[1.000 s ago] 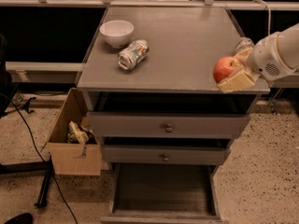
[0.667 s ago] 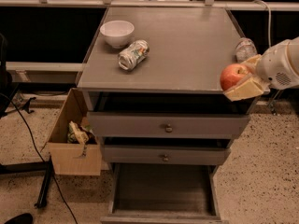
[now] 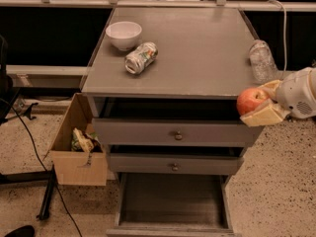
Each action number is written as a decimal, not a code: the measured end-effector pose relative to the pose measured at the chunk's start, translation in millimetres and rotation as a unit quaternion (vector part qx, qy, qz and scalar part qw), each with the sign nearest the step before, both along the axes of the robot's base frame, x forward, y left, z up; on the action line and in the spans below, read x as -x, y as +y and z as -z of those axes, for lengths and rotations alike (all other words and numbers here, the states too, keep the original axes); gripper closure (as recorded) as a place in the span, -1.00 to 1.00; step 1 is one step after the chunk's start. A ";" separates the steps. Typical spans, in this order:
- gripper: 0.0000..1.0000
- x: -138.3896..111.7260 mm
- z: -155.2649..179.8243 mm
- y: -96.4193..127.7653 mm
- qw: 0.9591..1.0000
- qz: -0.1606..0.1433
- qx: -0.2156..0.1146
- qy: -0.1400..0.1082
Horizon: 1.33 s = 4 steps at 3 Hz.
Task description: Place apple into bottom drawer
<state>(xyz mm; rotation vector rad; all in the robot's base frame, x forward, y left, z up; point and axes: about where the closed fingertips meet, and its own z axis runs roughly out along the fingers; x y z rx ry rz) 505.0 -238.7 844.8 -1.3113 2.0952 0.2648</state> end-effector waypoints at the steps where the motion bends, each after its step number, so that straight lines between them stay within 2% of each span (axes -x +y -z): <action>1: 1.00 4.9 23.2 0.3 1.000 -0.010 -0.019 0.001; 2: 1.00 9.8 54.1 2.2 0.999 -0.028 -0.039 0.004; 4: 1.00 1.3 108.5 -3.8 0.998 -0.039 -0.055 -0.001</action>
Offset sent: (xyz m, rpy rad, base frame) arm -0.0168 0.0005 -0.0904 0.1294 0.0173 0.0900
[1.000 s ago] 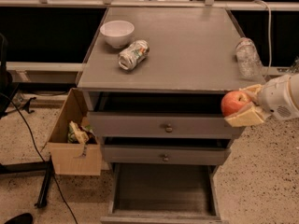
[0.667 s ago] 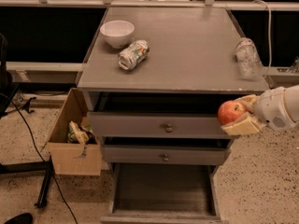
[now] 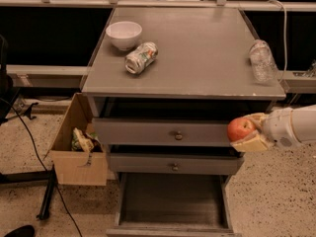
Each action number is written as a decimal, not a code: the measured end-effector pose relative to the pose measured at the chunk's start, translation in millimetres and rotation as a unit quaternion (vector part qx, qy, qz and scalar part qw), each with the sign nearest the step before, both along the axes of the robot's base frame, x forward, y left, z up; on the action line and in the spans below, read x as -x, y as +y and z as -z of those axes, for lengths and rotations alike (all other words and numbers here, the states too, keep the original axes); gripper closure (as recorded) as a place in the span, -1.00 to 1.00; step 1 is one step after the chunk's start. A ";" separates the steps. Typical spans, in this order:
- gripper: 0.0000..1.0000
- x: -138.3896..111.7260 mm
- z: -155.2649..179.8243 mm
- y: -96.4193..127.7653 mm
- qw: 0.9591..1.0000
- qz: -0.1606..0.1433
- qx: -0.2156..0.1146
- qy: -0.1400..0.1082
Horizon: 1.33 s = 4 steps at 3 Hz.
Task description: Place apple into bottom drawer
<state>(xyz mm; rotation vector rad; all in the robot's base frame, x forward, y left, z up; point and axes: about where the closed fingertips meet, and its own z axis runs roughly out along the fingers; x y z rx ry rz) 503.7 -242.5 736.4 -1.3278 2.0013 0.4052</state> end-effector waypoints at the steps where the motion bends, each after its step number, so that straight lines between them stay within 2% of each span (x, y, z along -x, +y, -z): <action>1: 1.00 3.2 50.2 1.7 1.000 -0.002 -0.012 0.014; 3: 1.00 19.5 132.5 12.3 0.999 -0.011 -0.029 0.038; 4: 1.00 18.9 135.4 11.3 0.999 -0.013 -0.030 0.036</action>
Offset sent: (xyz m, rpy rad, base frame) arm -0.0164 0.0034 -0.1226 0.0568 0.0750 0.0000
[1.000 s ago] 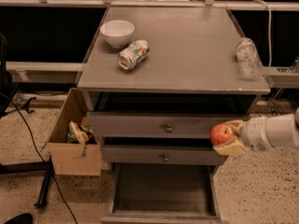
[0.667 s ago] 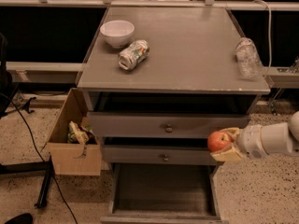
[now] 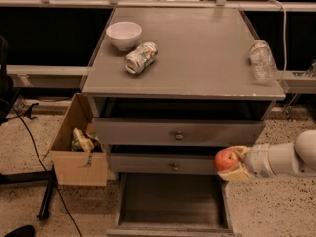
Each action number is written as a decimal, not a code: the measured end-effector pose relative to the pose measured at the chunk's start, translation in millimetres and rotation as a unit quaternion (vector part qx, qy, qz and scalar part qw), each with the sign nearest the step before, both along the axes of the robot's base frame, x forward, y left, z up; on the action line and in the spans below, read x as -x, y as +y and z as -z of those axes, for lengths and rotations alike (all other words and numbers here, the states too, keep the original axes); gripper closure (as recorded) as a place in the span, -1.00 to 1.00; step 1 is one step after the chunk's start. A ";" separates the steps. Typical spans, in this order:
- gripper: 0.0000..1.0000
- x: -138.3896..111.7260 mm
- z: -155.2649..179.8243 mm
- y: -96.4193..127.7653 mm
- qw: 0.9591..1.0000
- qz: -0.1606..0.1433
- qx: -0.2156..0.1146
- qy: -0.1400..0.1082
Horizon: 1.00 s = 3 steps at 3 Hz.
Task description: Place apple into bottom drawer
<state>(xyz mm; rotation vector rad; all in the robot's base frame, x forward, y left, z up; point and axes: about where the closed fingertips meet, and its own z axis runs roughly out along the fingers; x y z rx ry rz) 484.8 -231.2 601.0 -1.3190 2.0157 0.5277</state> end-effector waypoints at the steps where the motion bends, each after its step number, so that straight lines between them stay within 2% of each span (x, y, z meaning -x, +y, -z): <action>1: 1.00 -2.7 13.2 -4.6 1.000 -0.007 -0.005 -0.012; 3: 1.00 -8.0 67.3 -8.7 0.998 -0.040 0.014 -0.054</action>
Offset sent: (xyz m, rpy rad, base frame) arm 0.0102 -0.0176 -0.0645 -0.0207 -0.1241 0.0632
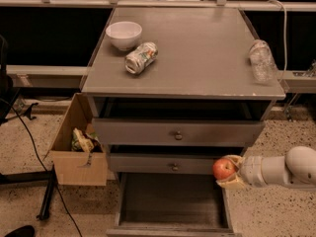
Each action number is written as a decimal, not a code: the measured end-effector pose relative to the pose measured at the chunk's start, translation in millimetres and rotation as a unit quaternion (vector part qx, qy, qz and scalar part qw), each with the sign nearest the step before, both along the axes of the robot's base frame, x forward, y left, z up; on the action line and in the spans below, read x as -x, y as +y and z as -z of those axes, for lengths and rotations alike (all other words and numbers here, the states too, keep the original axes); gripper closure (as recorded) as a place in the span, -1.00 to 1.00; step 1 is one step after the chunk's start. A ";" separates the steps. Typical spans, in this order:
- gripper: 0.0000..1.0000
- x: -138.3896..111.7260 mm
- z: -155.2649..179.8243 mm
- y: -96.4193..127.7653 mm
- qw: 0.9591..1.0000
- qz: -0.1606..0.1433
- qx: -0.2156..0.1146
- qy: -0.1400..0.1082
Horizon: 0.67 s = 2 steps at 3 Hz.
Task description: Place apple into bottom drawer
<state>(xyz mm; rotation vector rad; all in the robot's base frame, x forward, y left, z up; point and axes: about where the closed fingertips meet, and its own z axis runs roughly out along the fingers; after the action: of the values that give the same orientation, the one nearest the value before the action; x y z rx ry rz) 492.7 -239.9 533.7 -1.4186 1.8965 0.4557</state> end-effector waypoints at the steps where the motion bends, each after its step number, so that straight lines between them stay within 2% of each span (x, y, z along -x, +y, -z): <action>1: 1.00 -3.5 31.0 -1.5 1.000 -0.015 0.014 -0.016; 2: 1.00 -9.4 68.8 -4.4 0.999 -0.022 0.032 -0.022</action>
Offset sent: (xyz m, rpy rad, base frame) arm 0.0170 -0.0125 -0.1122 -0.1129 -0.0649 0.0542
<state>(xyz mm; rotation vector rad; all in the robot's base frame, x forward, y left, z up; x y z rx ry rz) 502.1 -244.3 464.9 -1.5037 1.8618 0.3836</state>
